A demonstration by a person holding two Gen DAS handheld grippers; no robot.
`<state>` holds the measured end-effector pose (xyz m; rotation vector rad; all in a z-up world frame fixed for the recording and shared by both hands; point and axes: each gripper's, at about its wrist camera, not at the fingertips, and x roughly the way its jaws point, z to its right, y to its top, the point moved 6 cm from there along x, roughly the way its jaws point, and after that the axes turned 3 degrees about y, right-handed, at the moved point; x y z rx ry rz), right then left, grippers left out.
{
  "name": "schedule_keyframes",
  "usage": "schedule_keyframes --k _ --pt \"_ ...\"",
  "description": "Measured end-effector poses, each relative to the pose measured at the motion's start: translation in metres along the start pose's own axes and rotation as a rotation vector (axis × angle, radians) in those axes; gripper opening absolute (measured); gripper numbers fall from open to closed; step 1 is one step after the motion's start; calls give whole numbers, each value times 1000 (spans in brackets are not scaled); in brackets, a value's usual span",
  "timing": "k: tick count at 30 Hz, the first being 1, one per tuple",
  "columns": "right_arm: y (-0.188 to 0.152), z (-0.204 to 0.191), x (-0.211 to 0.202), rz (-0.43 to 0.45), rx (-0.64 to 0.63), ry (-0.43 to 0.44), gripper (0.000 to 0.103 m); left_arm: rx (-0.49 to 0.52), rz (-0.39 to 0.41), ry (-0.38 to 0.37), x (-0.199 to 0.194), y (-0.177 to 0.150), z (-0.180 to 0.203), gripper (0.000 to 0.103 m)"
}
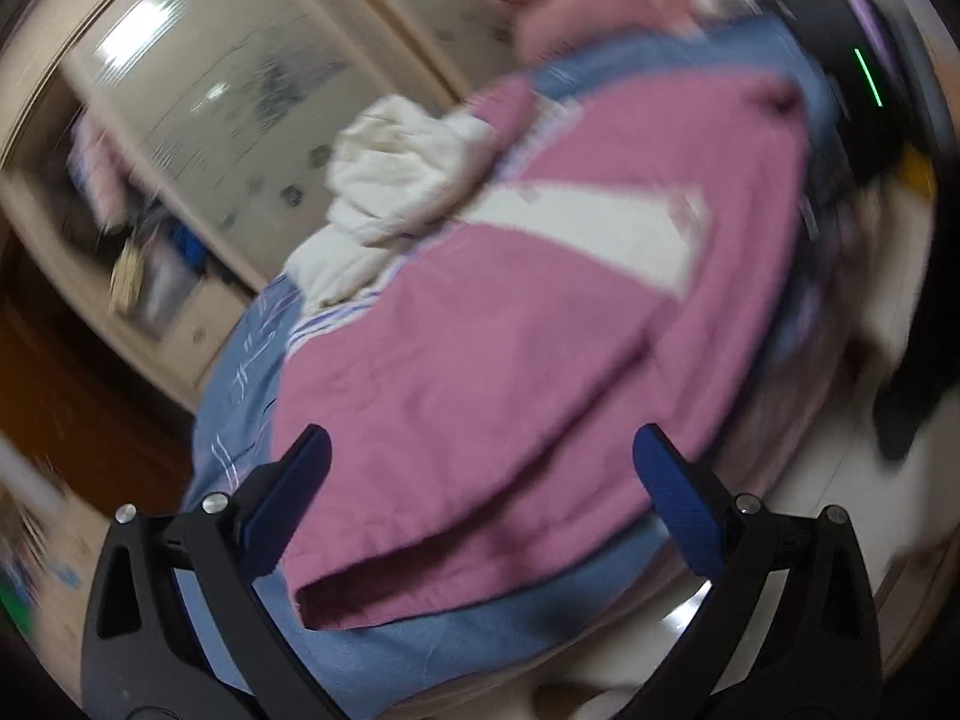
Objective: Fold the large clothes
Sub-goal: 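Grasp the jacket hem with the right tool and fold it toward the hood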
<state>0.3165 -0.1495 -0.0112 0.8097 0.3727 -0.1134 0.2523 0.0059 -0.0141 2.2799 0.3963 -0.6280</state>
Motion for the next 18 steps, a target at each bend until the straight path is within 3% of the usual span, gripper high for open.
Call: schedule_keyframes --k 6,10,13,18 --pt "1 14 -10 18 97 -1 102 68 -83 -57 21 -14 27 101" --pt "0 23 -14 32 148 -5 102 132 -73 33 28 -17 28 101" --pt "-2 25 -14 28 165 4 102 63 -51 53 29 -10 13 101" --pt "-4 25 -16 27 168 0 102 -123 -79 37 36 -5 -21 101"
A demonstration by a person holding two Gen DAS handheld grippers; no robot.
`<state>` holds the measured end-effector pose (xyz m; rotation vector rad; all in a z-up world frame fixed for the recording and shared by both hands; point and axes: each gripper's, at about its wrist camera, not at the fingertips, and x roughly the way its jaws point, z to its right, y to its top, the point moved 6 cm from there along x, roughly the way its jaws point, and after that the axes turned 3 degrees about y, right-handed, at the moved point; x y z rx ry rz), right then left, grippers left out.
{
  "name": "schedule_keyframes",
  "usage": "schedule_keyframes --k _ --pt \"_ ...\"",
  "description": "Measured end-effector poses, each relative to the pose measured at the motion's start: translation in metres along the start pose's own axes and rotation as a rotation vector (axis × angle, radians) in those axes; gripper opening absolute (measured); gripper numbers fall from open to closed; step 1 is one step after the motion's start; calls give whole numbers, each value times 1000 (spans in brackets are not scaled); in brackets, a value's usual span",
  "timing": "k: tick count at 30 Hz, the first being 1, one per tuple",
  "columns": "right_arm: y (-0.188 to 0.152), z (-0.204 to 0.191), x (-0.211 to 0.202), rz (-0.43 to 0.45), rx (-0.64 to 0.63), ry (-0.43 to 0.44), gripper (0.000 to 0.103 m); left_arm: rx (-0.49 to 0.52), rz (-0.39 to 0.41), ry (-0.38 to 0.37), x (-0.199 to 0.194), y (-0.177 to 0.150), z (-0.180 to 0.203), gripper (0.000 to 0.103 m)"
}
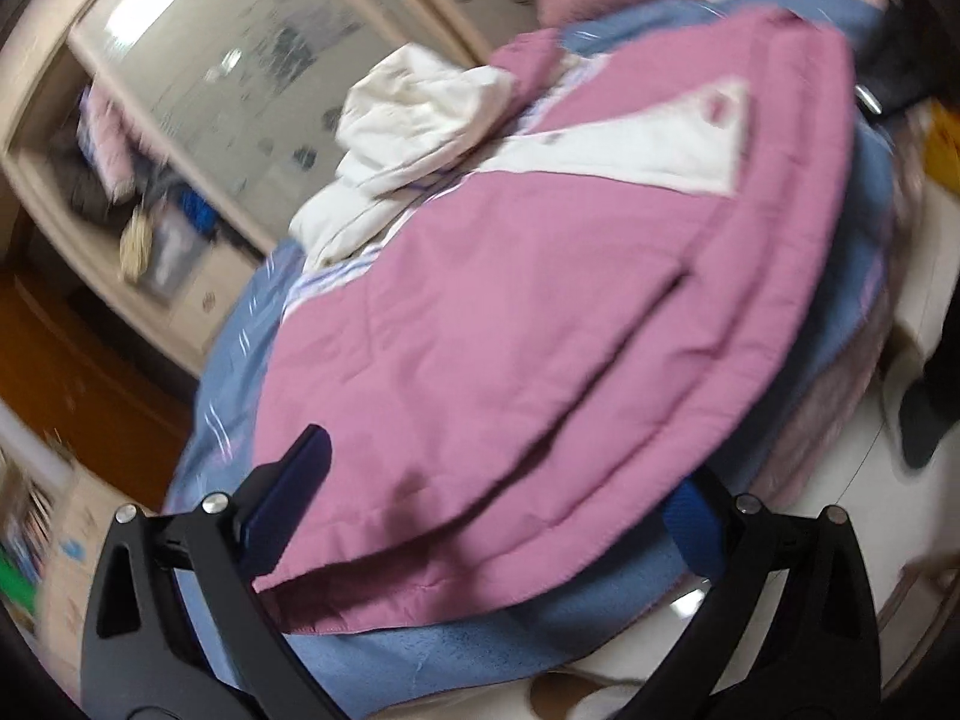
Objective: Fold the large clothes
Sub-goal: 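Grasp the jacket hem with the right tool and fold it toward the hood, then grasp the pink jacket hem with both tools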
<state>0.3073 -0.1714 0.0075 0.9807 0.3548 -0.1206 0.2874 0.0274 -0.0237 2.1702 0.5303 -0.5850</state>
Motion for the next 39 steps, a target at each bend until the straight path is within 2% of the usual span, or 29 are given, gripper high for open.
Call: schedule_keyframes --k 8,11,18,26,27,28,29,30,32,35,39 --pt "-3 4 4 -39 92 48 102 -275 -48 -66 17 9 -27 101" --pt "-7 2 10 -76 116 76 102 -304 -78 -71 26 10 -23 101" --pt "-12 -13 31 -162 94 99 102 -392 -102 -138 38 14 -18 99" --pt "-14 -21 41 -211 145 156 101 -394 -125 -155 43 13 -10 84" --pt "-15 -21 42 -217 157 171 98 -403 -124 -161 43 13 -11 81" --pt "-17 -22 43 -226 168 184 85 -410 -121 -165 43 13 -11 75" --pt "-18 -21 45 -237 176 183 78 -420 -118 -171 43 13 -12 72" --pt "-19 -21 45 -241 181 185 63 -431 -115 -178 42 13 -13 65" --pt "-22 -18 47 -257 211 184 45 -450 -109 -189 42 15 -14 50" --pt "-26 -11 50 -264 286 206 36 -482 -102 -229 42 19 -14 37" --pt "-27 -8 51 -264 338 220 31 -508 -106 -231 41 24 -15 35"
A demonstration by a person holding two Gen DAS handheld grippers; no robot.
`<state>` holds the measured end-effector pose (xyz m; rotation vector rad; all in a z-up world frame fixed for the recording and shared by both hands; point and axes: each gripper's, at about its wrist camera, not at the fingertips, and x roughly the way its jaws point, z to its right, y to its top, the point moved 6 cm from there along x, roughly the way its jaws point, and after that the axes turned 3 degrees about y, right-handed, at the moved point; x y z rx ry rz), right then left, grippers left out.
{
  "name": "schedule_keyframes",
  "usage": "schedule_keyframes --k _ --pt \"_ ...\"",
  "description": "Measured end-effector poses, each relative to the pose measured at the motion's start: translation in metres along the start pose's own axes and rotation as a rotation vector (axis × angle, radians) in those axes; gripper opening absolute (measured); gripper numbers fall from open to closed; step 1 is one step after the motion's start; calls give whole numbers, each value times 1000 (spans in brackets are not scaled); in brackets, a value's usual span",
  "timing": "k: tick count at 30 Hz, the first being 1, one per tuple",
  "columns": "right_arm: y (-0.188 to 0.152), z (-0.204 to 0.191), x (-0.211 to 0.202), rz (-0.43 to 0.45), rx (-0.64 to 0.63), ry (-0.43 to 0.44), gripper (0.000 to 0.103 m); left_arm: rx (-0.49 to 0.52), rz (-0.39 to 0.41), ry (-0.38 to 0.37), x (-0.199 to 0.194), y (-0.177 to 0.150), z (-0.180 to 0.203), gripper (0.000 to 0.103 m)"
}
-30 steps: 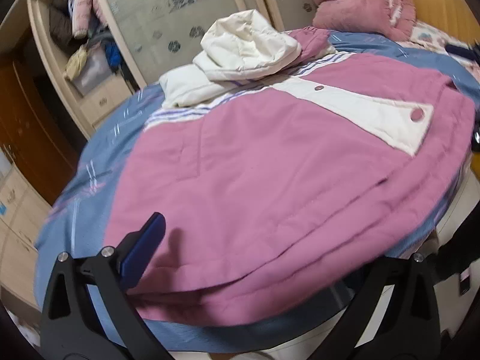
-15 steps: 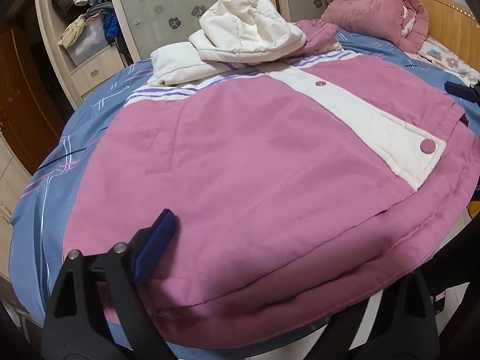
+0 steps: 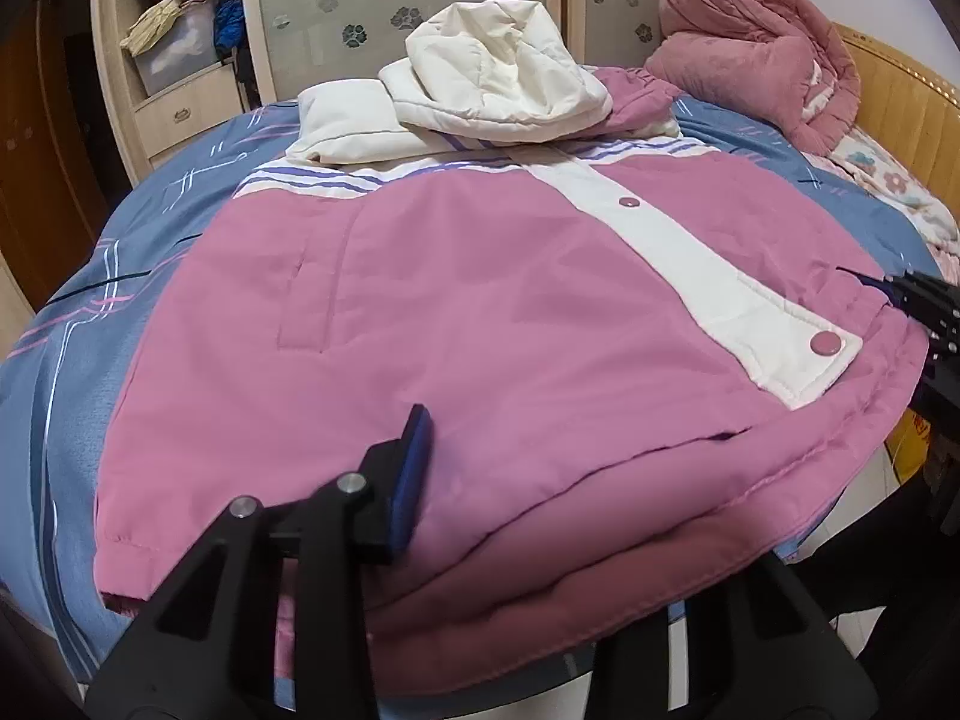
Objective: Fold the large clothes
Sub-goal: 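Grasp the pink jacket hem with both tools, then lift the hem with both tools and fold it over onto the hood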
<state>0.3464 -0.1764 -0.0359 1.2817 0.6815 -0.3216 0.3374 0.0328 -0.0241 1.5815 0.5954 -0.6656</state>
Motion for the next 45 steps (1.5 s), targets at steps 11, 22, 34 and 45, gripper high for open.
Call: schedule_keyframes --k 11,22,34,45 --pt "12 8 -7 64 131 60 27 -73 -10 -26 2 10 -3 25" --pt "18 14 -12 130 179 110 25 -73 66 -40 -4 24 -1 21" --pt "106 28 -46 342 158 139 12 -34 250 -49 -51 111 -27 15" --pt "209 55 -34 465 116 141 10 11 361 4 -47 226 -46 13"
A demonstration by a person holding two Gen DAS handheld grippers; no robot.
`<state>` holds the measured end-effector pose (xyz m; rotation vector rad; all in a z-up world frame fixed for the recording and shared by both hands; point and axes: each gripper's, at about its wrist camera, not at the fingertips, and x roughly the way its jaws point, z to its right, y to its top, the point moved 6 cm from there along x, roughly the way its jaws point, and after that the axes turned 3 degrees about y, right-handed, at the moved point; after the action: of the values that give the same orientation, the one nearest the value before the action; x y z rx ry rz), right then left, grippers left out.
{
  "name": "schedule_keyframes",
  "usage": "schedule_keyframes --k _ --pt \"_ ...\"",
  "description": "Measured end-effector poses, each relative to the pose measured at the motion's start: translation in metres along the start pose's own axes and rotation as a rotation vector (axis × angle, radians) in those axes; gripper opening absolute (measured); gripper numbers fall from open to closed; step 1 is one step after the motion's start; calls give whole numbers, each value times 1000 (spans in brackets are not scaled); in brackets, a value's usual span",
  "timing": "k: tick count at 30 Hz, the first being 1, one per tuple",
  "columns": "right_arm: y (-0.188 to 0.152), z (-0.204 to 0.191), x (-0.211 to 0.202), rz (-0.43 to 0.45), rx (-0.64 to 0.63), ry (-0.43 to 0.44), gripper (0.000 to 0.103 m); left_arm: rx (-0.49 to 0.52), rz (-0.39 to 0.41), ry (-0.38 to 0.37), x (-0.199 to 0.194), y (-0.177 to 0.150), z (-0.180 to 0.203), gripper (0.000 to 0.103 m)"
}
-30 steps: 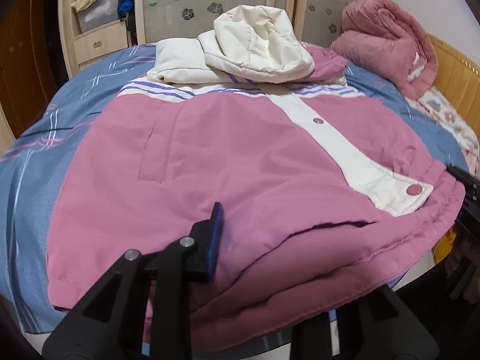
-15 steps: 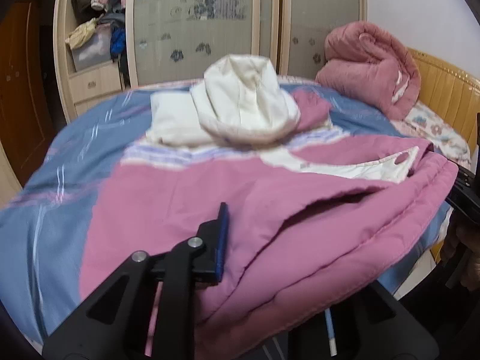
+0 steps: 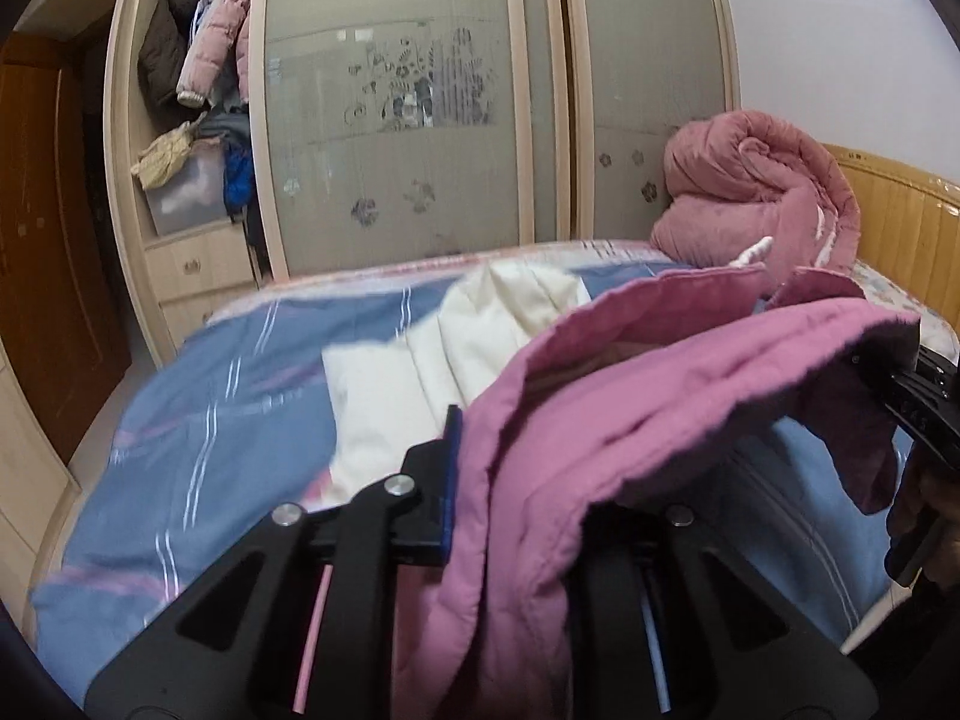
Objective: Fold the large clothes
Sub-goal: 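Lift the hem with both tools and fold it over onto the hood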
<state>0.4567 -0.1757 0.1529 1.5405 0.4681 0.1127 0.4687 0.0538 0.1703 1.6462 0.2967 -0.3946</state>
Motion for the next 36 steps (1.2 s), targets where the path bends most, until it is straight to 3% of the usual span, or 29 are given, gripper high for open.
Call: schedule_keyframes --k 3,11,16,19,21,22,23,25,26,28,31,36 --pt "21 10 26 9 2 -5 10 30 1 36 29 28 -7 13" --pt "59 29 124 -103 -145 -108 10 102 -101 102 141 79 -27 15" --pt "45 41 210 -209 -262 -180 10 158 -200 174 226 69 -36 21" --pt "22 52 258 -274 -284 -215 10 205 -248 236 282 54 -43 34" --pt "3 63 284 -306 -257 -240 16 247 -244 281 303 46 -46 53" --pt "-6 70 294 -315 -232 -255 29 279 -231 313 317 41 -47 69" --pt "-15 78 301 -315 -205 -279 49 298 -220 333 324 38 -47 85" --pt "-23 89 305 -303 -159 -324 74 325 -180 393 337 34 -52 101" --pt "-27 97 304 -289 -113 -339 86 318 -154 398 340 34 -55 101" --pt "-26 107 301 -275 -56 -338 97 309 -128 385 341 35 -59 101" --pt "-12 104 293 -246 -71 -331 101 391 -64 411 333 48 -58 101" --pt "42 104 274 -158 -239 -395 102 603 54 424 308 92 -57 101"
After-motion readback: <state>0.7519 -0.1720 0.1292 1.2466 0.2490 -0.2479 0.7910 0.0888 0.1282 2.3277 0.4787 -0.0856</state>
